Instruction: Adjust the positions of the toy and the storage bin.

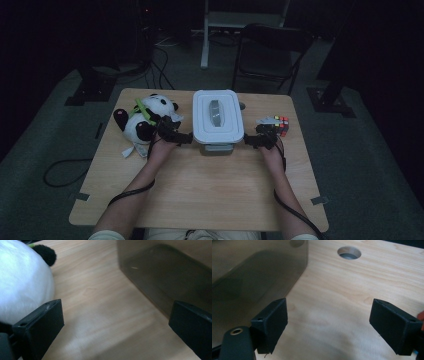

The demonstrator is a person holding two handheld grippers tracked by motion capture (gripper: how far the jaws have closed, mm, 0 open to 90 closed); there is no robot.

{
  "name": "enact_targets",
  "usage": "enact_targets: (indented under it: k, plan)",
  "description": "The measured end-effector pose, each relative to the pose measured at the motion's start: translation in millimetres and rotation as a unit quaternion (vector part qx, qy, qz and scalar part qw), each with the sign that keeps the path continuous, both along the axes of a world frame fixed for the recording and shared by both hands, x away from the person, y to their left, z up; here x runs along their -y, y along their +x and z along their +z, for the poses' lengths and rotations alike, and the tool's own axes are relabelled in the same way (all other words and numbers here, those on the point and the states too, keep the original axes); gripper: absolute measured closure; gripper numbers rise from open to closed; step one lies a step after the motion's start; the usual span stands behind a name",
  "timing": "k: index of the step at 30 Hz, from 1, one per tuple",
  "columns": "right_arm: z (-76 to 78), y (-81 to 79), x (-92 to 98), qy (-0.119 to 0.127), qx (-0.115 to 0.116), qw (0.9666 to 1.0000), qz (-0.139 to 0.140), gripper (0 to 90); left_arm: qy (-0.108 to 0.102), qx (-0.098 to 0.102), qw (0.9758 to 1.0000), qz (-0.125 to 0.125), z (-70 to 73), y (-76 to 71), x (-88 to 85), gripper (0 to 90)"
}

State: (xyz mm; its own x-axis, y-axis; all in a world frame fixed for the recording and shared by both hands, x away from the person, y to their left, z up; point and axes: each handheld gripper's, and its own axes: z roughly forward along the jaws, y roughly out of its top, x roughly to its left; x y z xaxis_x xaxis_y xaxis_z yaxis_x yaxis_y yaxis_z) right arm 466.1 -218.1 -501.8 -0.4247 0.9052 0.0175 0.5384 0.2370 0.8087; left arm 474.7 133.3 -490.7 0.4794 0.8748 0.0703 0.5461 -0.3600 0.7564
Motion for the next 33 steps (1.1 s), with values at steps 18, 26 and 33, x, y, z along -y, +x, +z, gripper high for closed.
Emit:
enact_targets:
  k: [18,26,33]
  plan:
    - [2.5,24.1,-13.8,0.041,-0.001,0.9991,0.007,15.6,0.004,-0.009,0.9983,0.058,-3.5,29.7,14.8,0.5]
    - [0.7,16.3,-8.5,0.055,0.005,0.9983,0.018,20.8,0.011,-0.012,0.9991,0.038,0.0,33.2,22.4,1.1]
    - [3.8,4.7,1.5,0.077,0.010,0.9967,0.024,23.7,0.011,-0.027,0.9993,0.022,-4.3,31.9,29.4,1.2]
